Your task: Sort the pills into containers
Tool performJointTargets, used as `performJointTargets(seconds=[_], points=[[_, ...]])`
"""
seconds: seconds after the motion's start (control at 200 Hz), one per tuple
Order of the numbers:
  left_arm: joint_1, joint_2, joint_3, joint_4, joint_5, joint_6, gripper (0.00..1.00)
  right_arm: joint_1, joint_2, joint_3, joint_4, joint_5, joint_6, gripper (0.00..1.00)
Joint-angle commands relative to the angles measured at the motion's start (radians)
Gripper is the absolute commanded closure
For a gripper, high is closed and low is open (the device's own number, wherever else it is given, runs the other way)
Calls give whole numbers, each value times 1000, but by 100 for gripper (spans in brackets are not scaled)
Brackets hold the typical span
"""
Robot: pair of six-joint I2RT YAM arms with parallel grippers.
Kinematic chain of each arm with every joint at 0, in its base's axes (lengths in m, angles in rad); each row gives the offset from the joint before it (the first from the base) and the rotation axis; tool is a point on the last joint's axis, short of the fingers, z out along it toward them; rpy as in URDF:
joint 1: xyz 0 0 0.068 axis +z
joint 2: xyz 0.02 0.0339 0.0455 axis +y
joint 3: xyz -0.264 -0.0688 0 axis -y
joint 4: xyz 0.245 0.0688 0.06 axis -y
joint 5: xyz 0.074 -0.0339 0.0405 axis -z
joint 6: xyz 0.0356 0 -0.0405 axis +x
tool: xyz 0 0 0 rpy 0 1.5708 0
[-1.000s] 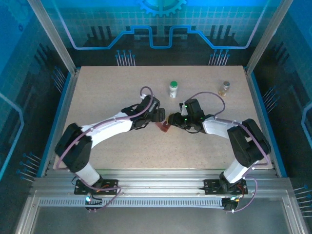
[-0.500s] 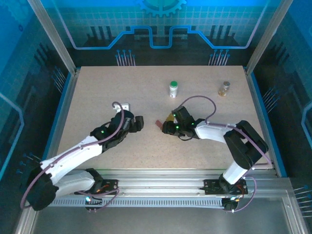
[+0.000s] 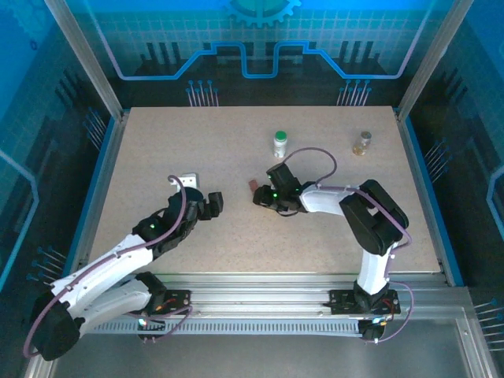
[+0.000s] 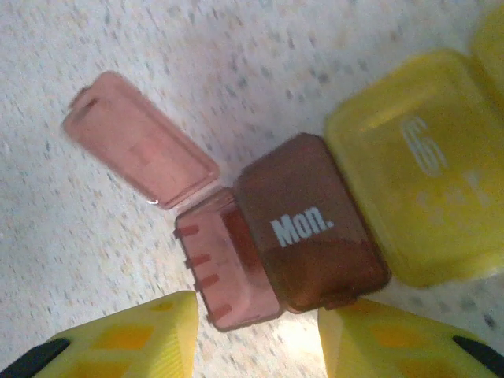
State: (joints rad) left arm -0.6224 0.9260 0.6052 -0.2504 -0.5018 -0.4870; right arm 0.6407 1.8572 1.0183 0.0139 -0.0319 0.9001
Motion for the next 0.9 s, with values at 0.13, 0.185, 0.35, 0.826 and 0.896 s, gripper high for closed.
performJointTargets(seconds=[0.13, 0.185, 0.35, 0.826, 0.896], points=[[15, -32, -30, 17, -1, 29, 8, -1, 78, 139, -83, 83, -54, 55], [15, -38, -28, 14, 1, 31, 8, -5, 79, 150, -103, 94, -65, 55], [15, -57, -33, 16, 12, 26, 8, -10, 47, 145, -160, 91, -87, 54], [15, -54, -36, 20, 26, 19, 8, -83, 63, 172, -233, 70, -259, 52], [16, -52, -35, 19, 29, 18, 8, -92, 80, 195, -245, 71, -280, 52]])
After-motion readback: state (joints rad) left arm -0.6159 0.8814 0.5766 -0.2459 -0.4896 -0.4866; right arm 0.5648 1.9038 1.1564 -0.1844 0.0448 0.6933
